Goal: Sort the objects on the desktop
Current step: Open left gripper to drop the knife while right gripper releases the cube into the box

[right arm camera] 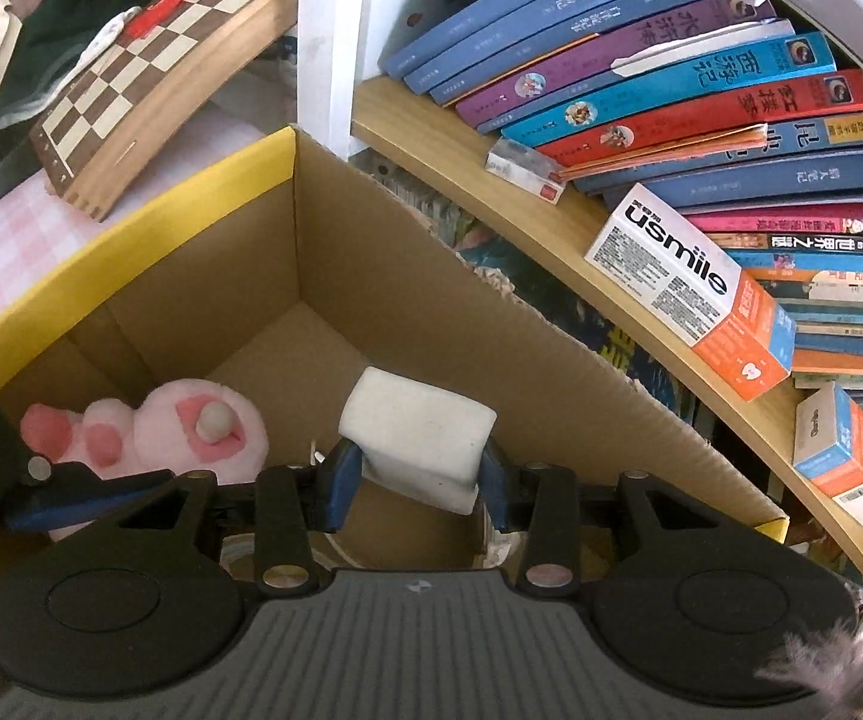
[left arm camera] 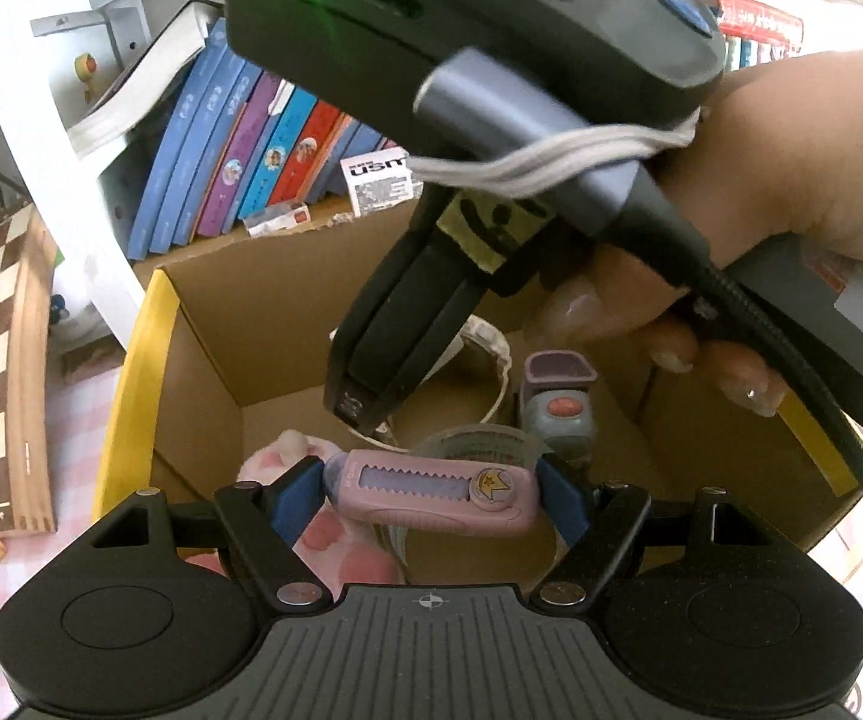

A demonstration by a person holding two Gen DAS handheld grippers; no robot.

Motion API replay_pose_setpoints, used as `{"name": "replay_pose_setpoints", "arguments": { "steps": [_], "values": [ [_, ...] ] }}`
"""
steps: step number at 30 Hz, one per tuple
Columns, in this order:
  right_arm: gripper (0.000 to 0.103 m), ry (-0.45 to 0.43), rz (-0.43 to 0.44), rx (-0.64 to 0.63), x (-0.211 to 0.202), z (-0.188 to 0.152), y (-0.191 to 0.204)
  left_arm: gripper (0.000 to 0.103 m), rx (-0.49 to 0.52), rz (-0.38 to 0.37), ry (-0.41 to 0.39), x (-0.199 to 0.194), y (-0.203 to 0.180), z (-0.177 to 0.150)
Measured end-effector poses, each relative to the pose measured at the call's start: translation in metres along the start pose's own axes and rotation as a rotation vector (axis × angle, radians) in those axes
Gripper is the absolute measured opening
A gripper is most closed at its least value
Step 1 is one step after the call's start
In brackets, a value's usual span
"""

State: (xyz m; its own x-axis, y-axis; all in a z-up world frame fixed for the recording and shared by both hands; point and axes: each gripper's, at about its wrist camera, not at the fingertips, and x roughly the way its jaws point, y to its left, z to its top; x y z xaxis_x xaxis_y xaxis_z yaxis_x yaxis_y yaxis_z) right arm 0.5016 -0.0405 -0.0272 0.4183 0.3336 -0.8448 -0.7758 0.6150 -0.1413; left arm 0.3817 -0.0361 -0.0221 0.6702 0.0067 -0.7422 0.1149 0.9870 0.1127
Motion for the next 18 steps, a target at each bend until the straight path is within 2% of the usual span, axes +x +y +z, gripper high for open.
{"name": "replay_pose_setpoints", "arguments": {
  "steps": [2, 5, 11, 18],
  "values": [
    [0.062, -0.016, -0.003, 0.007, -0.003, 0.0, -0.001, 0.079, -0.004, 0.002, -0.007, -0.002, 0.0, 0.0],
    [0.073, -0.045, 0.009, 0.024, -0.012, 0.0, -0.003, 0.079, -0.009, 0.012, -0.028, -0.006, 0.0, 0.001],
    [0.083, -0.095, 0.02, 0.049, -0.034, -0.002, -0.007, 0.083, -0.016, 0.026, -0.073, -0.02, 0.0, 0.003],
    [0.083, -0.165, 0.015, 0.129, -0.071, -0.017, -0.016, 0.084, -0.004, 0.022, -0.134, -0.052, -0.001, -0.002]
  ]
}}
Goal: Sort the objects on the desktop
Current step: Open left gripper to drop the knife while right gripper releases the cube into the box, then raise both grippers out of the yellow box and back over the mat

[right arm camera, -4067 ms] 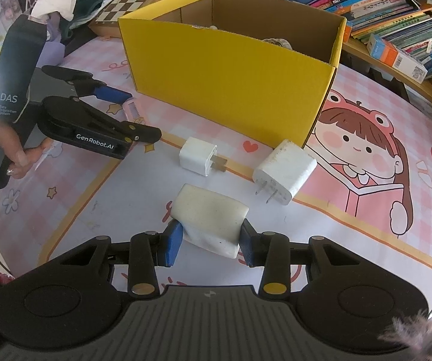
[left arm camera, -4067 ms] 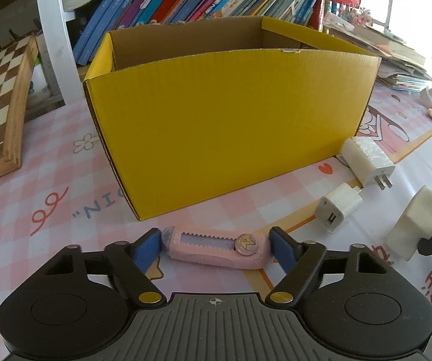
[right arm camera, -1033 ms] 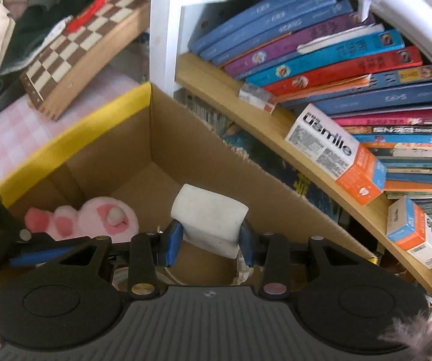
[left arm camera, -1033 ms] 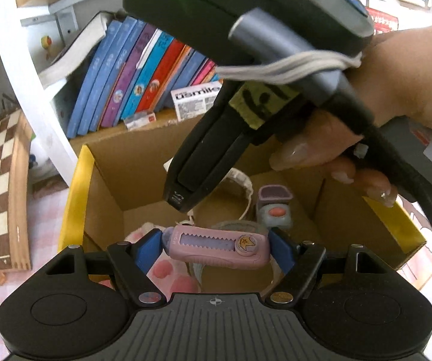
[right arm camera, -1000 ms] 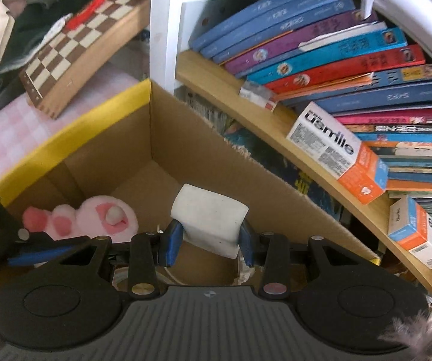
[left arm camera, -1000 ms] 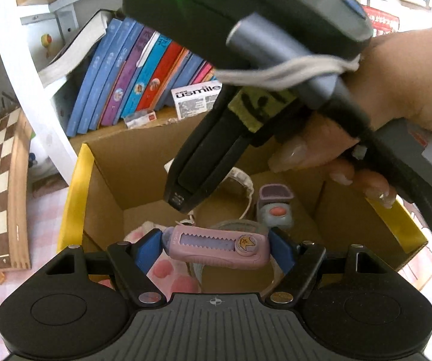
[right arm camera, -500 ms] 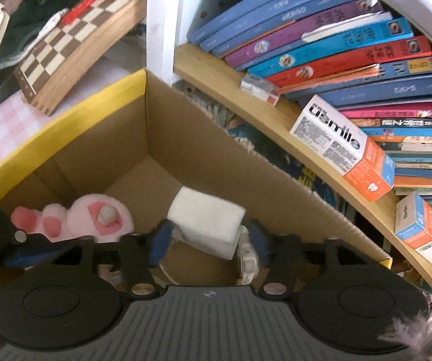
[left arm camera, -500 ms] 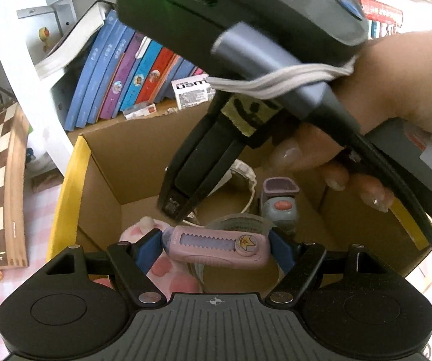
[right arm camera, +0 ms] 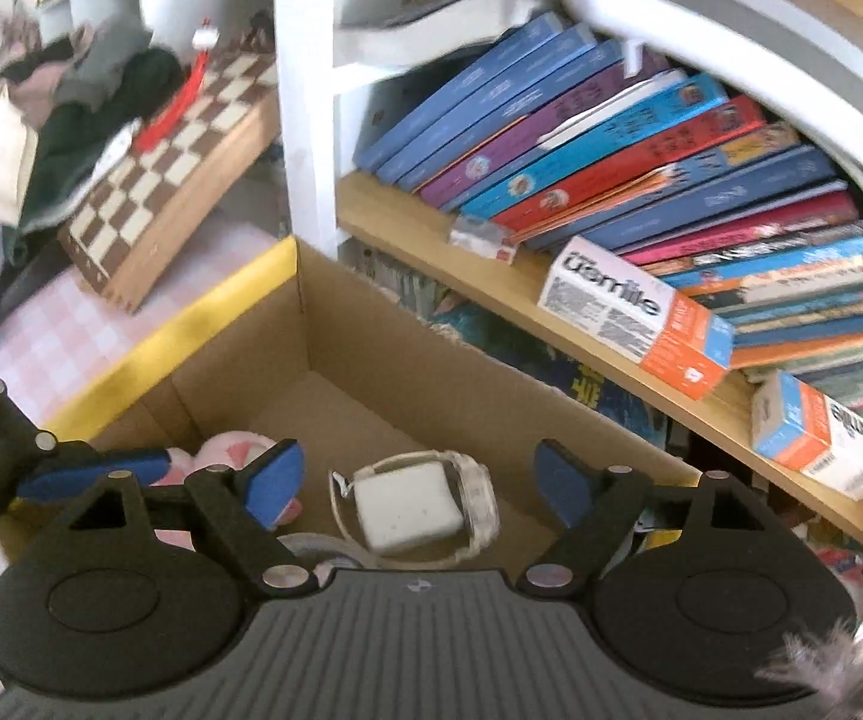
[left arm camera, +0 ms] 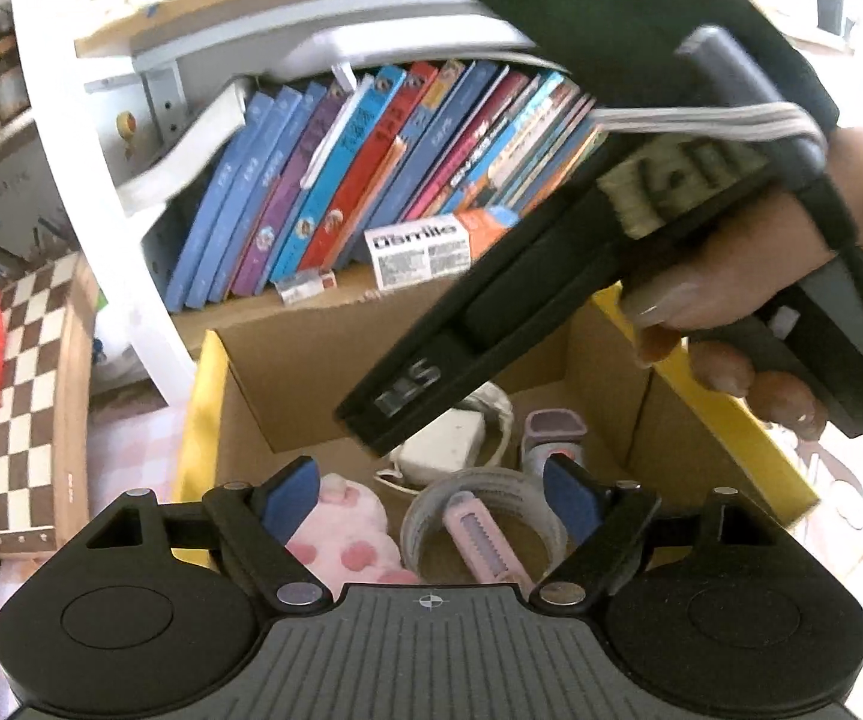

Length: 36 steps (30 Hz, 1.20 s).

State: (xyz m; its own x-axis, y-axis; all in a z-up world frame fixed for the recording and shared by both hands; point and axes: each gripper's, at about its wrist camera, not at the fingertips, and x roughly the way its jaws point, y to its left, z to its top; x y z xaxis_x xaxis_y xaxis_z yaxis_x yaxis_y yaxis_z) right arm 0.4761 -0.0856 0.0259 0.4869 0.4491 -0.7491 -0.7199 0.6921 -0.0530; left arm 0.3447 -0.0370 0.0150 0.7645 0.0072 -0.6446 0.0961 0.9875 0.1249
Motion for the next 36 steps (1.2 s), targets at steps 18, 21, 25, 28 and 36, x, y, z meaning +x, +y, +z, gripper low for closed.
{"name": "replay_pose_setpoints", "arguments": {
  "steps": [18, 21, 25, 28, 36],
  "values": [
    [0.083, -0.196, -0.05, 0.112, -0.133, -0.06, 0.022, 0.093, 0.017, -0.029, -0.118, -0.098, 0.015, -0.04],
    [0.084, -0.21, -0.073, 0.113, -0.149, -0.077, 0.034, 0.093, 0.015, -0.029, -0.124, -0.115, 0.018, -0.051],
    [0.084, -0.213, -0.11, 0.127, -0.167, -0.104, 0.049, 0.094, 0.004, -0.026, -0.123, -0.133, 0.022, -0.067],
    [0.085, -0.208, -0.142, 0.133, -0.178, -0.127, 0.061, 0.094, -0.005, -0.021, -0.114, -0.146, 0.024, -0.081],
    [0.086, -0.162, -0.228, 0.145, -0.196, -0.186, 0.096, 0.094, -0.02, -0.027, -0.071, -0.165, 0.023, -0.116]
  ]
}}
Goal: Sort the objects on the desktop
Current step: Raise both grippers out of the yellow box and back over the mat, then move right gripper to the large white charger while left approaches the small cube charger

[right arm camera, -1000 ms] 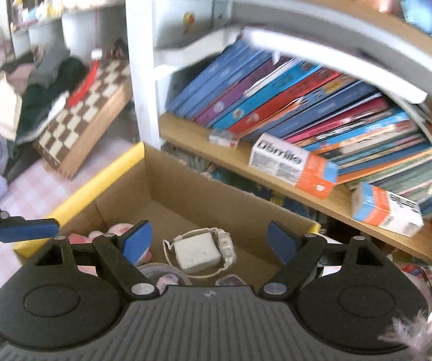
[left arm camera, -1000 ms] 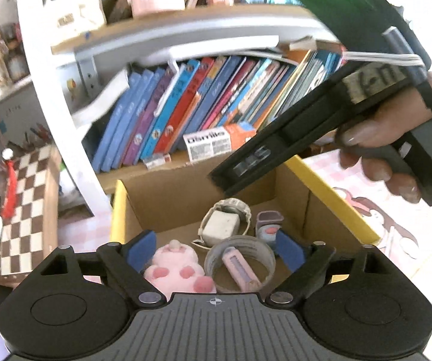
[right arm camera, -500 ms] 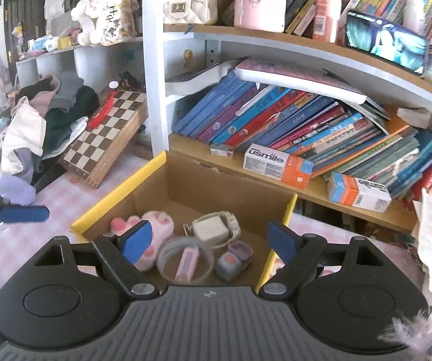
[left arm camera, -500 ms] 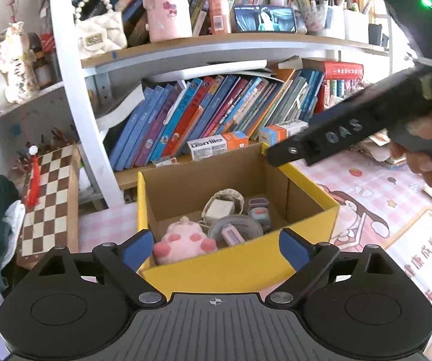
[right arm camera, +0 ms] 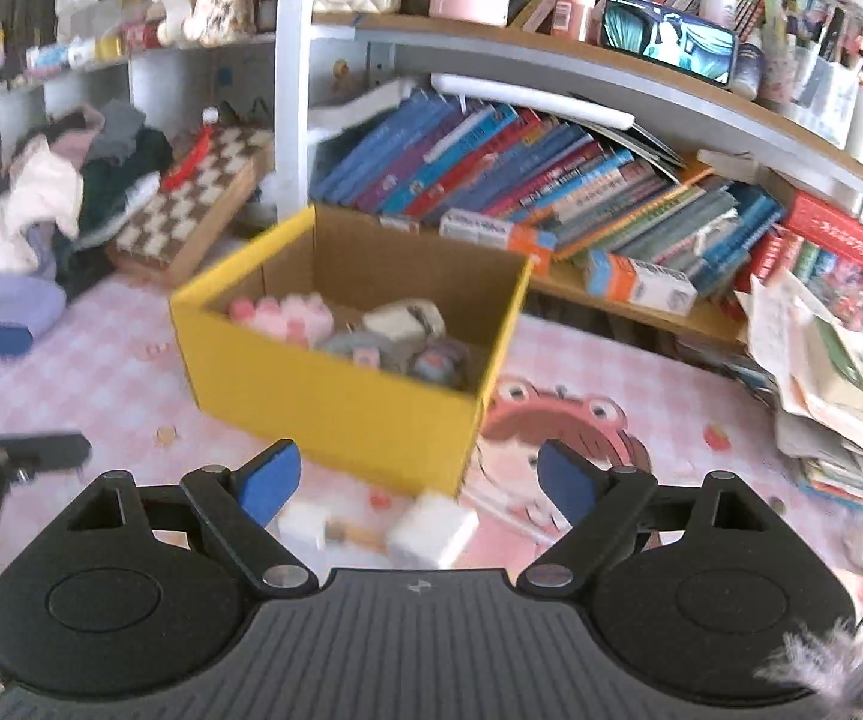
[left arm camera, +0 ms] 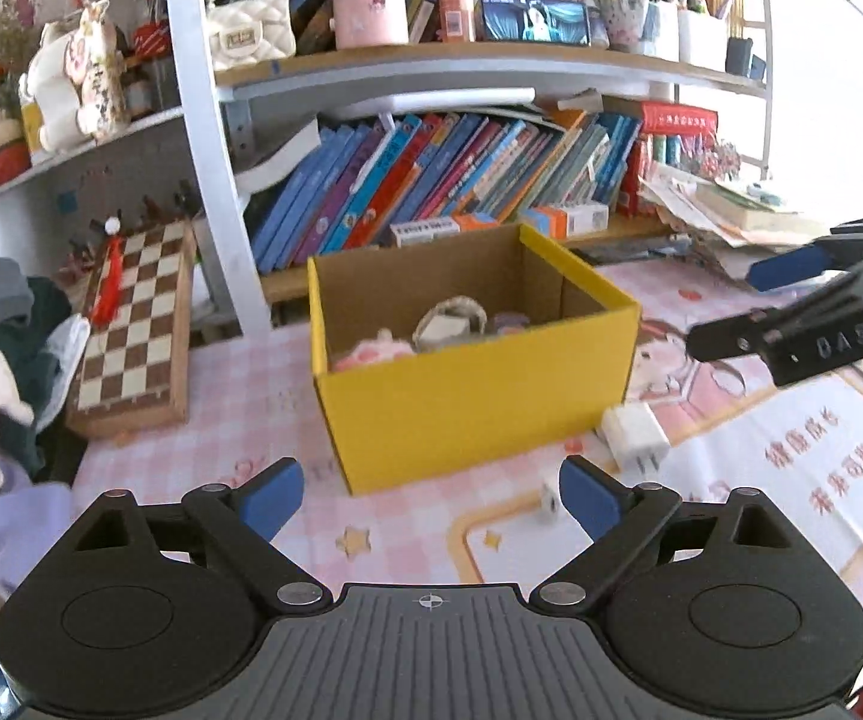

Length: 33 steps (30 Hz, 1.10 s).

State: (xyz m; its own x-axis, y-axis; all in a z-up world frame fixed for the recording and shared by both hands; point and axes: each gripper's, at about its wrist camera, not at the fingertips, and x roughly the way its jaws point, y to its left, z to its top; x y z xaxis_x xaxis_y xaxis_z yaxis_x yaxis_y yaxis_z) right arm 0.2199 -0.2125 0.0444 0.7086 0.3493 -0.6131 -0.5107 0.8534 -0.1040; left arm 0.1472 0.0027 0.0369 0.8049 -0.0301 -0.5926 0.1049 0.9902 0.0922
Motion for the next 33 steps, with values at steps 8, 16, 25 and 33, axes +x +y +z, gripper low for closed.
{"name": "replay_pose_setpoints", "arguments": {
  "steps": [8, 16, 25, 33],
  "values": [
    [0.087, 0.033, -0.038, 0.053, -0.025, -0.042, 0.017, 0.094, 0.032, 0.007, 0.017, -0.017, -0.008, -0.023],
    [0.091, 0.08, -0.068, 0.1, -0.042, -0.079, 0.036, 0.098, 0.023, -0.007, 0.038, -0.034, -0.012, -0.045],
    [0.093, 0.147, -0.103, 0.123, -0.049, -0.111, 0.057, 0.098, 0.042, -0.018, 0.089, -0.039, -0.019, -0.072],
    [0.093, 0.173, -0.075, 0.142, -0.05, -0.121, 0.074, 0.098, 0.059, -0.032, 0.129, -0.04, -0.026, -0.089]
  ]
}}
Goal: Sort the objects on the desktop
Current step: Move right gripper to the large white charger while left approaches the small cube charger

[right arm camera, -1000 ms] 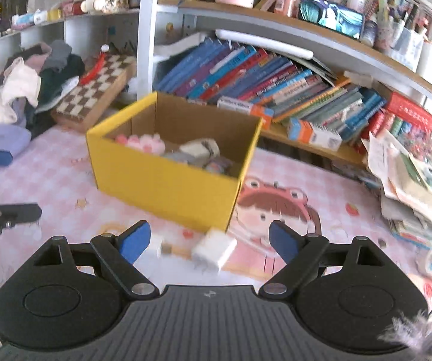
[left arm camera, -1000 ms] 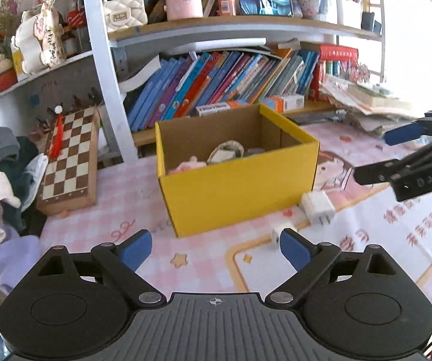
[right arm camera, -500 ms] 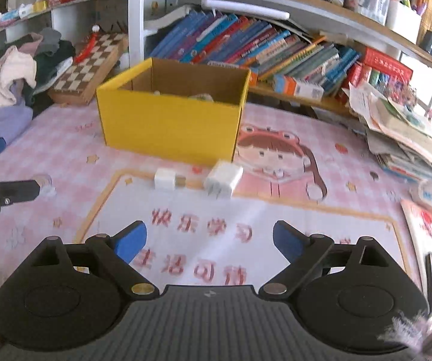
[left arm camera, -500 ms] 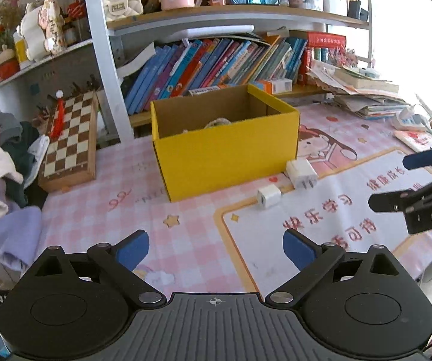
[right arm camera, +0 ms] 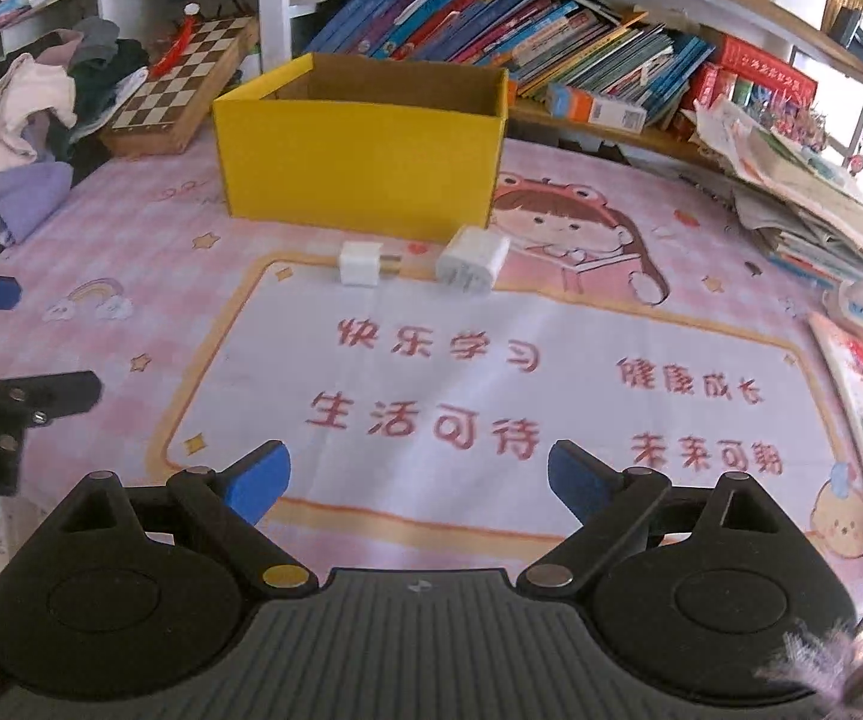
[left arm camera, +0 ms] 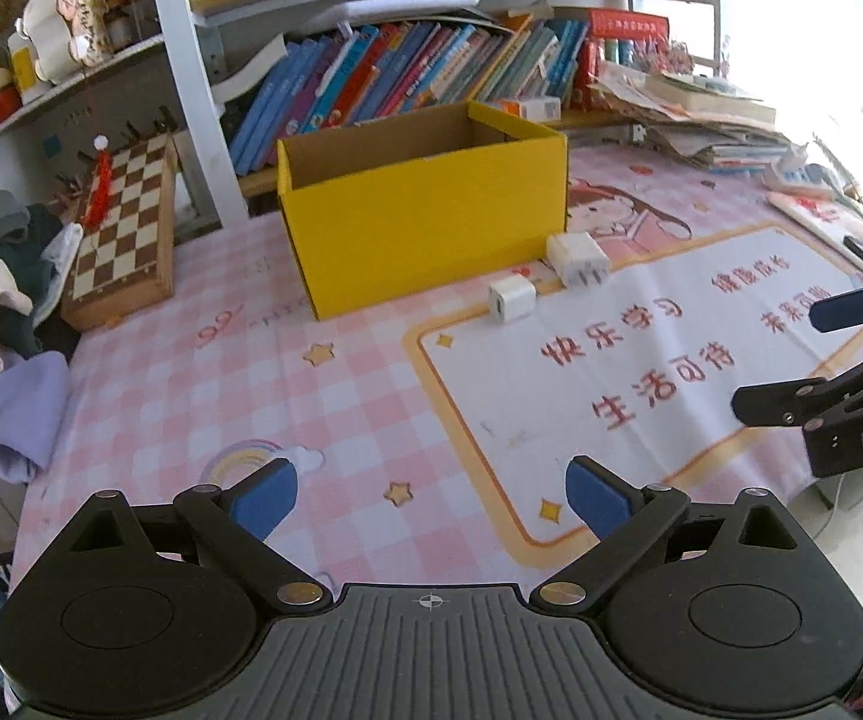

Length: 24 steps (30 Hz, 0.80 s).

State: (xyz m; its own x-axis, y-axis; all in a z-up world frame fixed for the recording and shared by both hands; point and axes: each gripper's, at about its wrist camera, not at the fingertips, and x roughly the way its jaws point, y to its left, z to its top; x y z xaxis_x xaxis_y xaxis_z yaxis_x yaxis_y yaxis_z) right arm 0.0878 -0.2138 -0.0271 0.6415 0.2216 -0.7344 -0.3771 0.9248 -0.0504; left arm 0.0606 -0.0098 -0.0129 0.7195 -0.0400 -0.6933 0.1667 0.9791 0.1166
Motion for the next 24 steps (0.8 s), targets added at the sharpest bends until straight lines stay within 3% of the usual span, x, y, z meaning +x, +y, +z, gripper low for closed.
{"name": "replay_pose_setpoints", "arguments": {
  "steps": [24],
  "values": [
    [0.093, -0.001, 0.0, -0.053, -0.003, -0.003, 0.014, 0.098, 0.025, -0.055, 0.031, 0.008, -0.01, -0.006]
  ]
}}
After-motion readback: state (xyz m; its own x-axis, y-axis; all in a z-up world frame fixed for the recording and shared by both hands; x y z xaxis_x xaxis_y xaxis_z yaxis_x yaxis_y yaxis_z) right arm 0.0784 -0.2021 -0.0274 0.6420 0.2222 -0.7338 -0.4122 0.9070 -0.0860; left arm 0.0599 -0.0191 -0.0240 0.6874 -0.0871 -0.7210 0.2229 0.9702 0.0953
